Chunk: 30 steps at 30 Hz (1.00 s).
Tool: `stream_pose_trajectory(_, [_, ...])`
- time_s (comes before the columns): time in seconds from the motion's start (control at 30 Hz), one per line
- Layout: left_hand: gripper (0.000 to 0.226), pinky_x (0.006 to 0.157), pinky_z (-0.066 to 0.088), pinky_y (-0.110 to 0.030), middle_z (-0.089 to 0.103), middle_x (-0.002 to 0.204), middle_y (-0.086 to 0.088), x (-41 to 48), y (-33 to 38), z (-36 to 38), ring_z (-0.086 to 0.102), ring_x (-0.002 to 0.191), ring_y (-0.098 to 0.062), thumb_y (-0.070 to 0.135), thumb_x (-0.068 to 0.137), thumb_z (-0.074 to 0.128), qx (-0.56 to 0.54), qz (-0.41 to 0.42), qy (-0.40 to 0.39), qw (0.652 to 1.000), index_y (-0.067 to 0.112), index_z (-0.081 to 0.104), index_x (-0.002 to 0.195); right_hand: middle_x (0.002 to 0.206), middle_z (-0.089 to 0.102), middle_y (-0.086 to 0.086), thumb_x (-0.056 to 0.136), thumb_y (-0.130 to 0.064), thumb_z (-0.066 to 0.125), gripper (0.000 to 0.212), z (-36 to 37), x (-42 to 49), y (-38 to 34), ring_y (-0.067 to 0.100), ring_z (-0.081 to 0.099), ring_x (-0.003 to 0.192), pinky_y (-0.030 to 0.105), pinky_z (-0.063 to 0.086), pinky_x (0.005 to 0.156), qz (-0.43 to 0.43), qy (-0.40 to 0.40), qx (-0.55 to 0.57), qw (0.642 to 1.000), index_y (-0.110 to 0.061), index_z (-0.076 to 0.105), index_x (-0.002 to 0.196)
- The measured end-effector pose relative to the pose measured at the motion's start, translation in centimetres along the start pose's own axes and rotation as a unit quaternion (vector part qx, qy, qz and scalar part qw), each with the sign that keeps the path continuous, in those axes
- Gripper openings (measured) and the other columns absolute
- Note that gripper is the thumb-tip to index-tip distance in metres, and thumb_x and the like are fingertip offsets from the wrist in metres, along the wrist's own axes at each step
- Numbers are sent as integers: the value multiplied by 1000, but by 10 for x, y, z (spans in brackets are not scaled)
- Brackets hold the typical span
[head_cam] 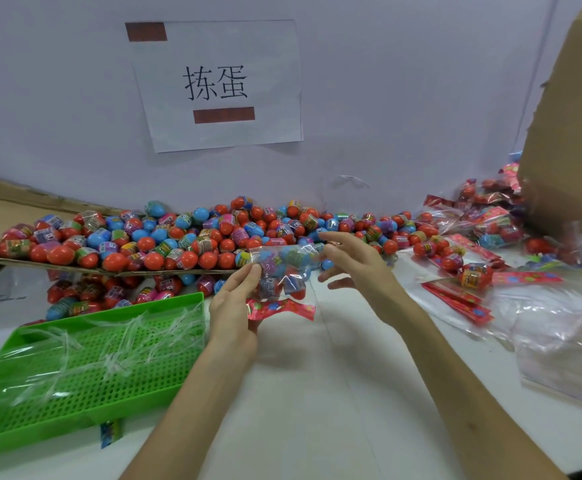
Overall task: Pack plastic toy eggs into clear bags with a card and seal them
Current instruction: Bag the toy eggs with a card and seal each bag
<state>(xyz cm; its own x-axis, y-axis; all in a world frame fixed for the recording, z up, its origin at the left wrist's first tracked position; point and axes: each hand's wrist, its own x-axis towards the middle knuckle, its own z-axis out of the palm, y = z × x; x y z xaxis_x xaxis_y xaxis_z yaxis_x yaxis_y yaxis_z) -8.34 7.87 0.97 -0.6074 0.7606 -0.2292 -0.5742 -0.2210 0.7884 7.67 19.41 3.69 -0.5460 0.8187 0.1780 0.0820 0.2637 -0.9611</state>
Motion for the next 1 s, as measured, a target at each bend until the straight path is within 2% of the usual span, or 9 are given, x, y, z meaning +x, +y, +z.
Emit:
stream_pose_trajectory(0.13, [28,65,64,-32,80,104,-9,-3,-6,5,78,90,-23,18,86,78,48,1,-31,998,15,76,114,103,74,0,97,-35,66,34,-2,-3,3,19,73,80,27,58,66,14,-104,-12,994,-22,64,129])
stream_pose_trajectory(0.23, [31,84,60,-39,79,111,3,-5,-8,5,75,103,-21,36,95,70,92,3,-28,995,19,73,121,88,75,-5,96,-26,69,22,-8,0,5,17,66,74,23,53,56,9,-82,-6,997,-19,69,118])
stream_pose_trajectory(0.37, [30,80,57,-36,74,122,0,-2,-3,0,74,104,-23,36,104,54,92,-10,1,996,17,69,123,96,71,9,96,-21,69,19,-46,0,8,25,59,80,21,50,56,39,-101,41,993,-11,72,112])
stream_pose_trajectory(0.43, [29,85,58,-38,74,124,-1,-2,-1,0,74,104,-25,33,105,50,94,-14,3,995,16,69,121,107,71,16,92,-23,71,30,-64,2,7,28,67,88,29,57,69,4,-47,156,987,-7,68,117])
stream_pose_trajectory(0.5, [31,86,58,-39,74,123,-1,-4,-1,1,74,103,-26,32,106,48,98,-17,3,995,15,69,122,125,66,14,90,-28,71,51,-81,4,6,28,70,108,40,59,88,-64,75,356,929,-7,56,135])
stream_pose_trajectory(0.57, [34,81,58,-39,73,123,-2,-7,-2,4,75,103,-28,31,108,46,96,-16,4,995,11,67,125,145,51,10,93,-34,68,75,-96,6,9,29,64,124,45,56,99,-90,151,430,886,-15,31,155])
stream_pose_trajectory(0.67, [35,80,58,-38,74,123,-2,-11,-4,8,74,104,-28,31,109,44,104,-19,0,994,10,67,126,149,48,12,96,-26,67,82,-97,8,18,30,67,119,47,56,100,-18,186,347,919,-18,17,161])
stream_pose_trajectory(0.8, [34,79,57,-38,74,122,-1,-13,-3,8,75,102,-28,29,108,43,121,-25,-7,992,11,67,125,101,79,7,101,-4,55,28,-82,9,21,19,76,82,34,61,77,47,231,135,962,-4,67,126])
stream_pose_trajectory(1.0, [31,78,57,-37,76,118,-1,-15,-2,9,77,98,-27,25,107,47,136,-25,-9,990,11,68,123,94,76,6,94,-3,62,20,-84,8,30,23,72,88,36,59,79,24,353,17,935,-17,76,95])
